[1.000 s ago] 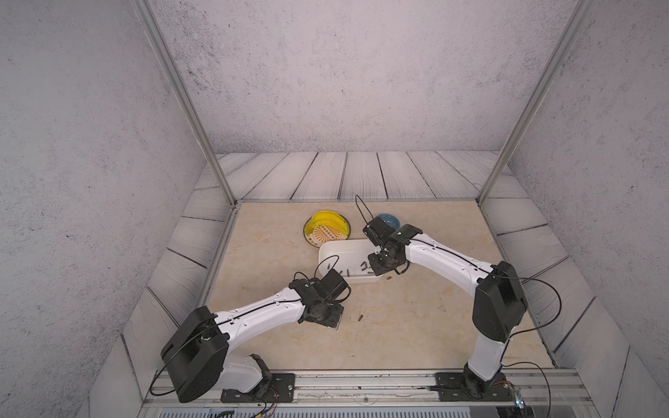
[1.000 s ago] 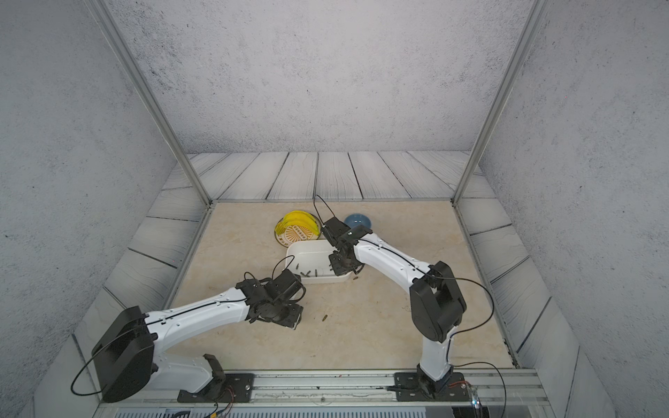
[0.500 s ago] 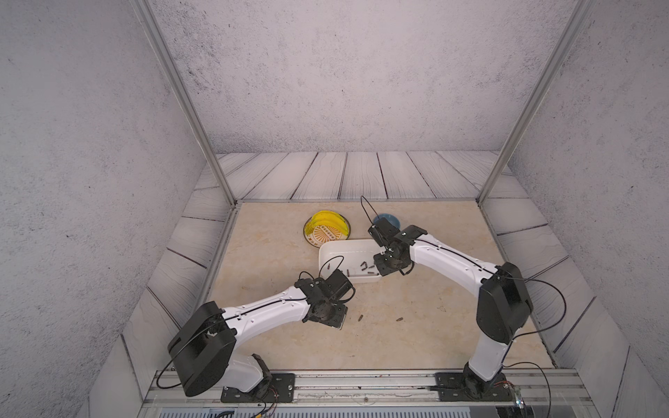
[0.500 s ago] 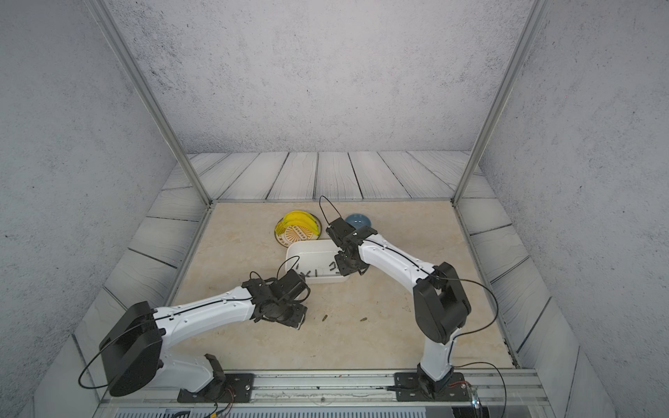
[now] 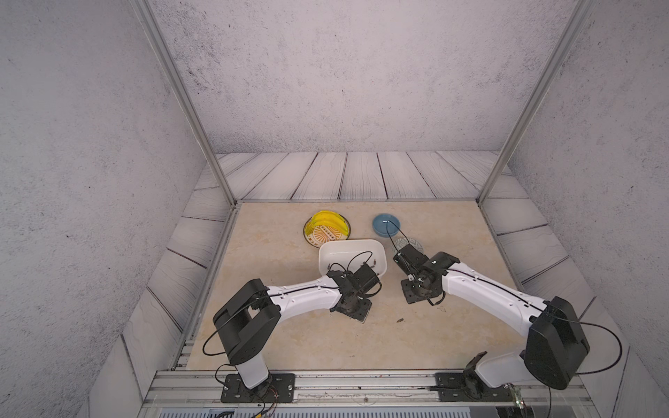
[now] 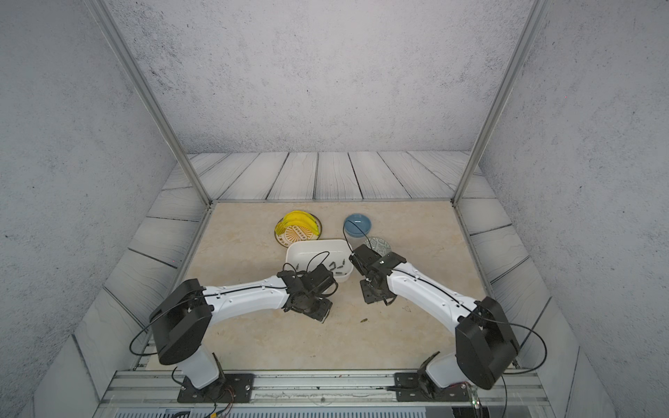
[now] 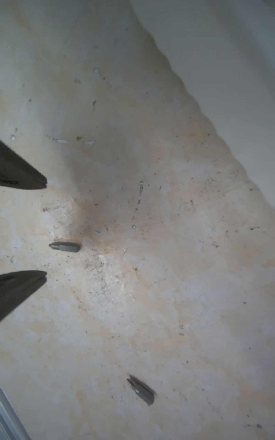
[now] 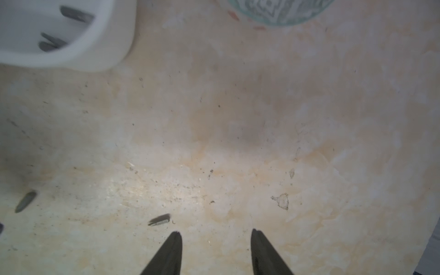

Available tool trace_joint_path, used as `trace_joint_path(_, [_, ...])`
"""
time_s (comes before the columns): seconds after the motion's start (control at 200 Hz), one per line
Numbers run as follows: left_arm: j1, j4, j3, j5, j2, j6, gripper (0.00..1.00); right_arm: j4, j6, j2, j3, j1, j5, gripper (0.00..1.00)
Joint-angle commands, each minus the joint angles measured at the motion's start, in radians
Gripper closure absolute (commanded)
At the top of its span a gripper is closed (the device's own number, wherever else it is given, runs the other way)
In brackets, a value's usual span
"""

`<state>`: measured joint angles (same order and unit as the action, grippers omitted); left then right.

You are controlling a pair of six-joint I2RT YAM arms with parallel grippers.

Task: Put the bit on the desktop into the storage box
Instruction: Pick up the screwdriver bit from the center of the board.

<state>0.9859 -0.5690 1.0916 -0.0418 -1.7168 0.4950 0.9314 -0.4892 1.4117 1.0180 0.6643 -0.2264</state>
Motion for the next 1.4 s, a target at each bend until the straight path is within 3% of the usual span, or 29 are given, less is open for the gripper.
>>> trace_joint_path(0.0, [0.027,-0.040,0.039,0.045,-0.048,-0.018,0.41,-0.006,-0.041,-0.054,-0.044,-0.023,0.009,0.49])
trace_joint_path(0.295, [0.055,-0.076,0.089,0.090,-0.127,-0.024,0.47,0.015,-0.009,-0.114,-0.058,-0.094,0.026,0.49])
trace_joint_path(0.671, [0.057,-0.118,0.138,0.083,-0.178,-0.044,0.62,0.024,0.001,-0.140,-0.051,-0.111,0.041,0.50])
trace_joint_path(0.871, [0.067,-0.126,0.147,0.057,-0.224,-0.043,0.64,0.042,0.000,-0.169,-0.048,-0.115,0.030,0.50])
trace_joint_path(1.016, [0.072,-0.119,0.132,0.060,-0.211,-0.035,0.64,0.044,-0.003,-0.180,-0.047,-0.118,0.030,0.50])
trace_joint_path(1.151, [0.072,-0.135,0.136,0.053,-0.210,-0.038,0.70,0.051,-0.003,-0.184,-0.040,-0.120,0.030,0.51])
trace_joint_path(1.397, [0.074,-0.156,0.125,0.061,-0.190,-0.035,0.71,0.055,0.000,-0.190,-0.035,-0.121,0.028,0.51])
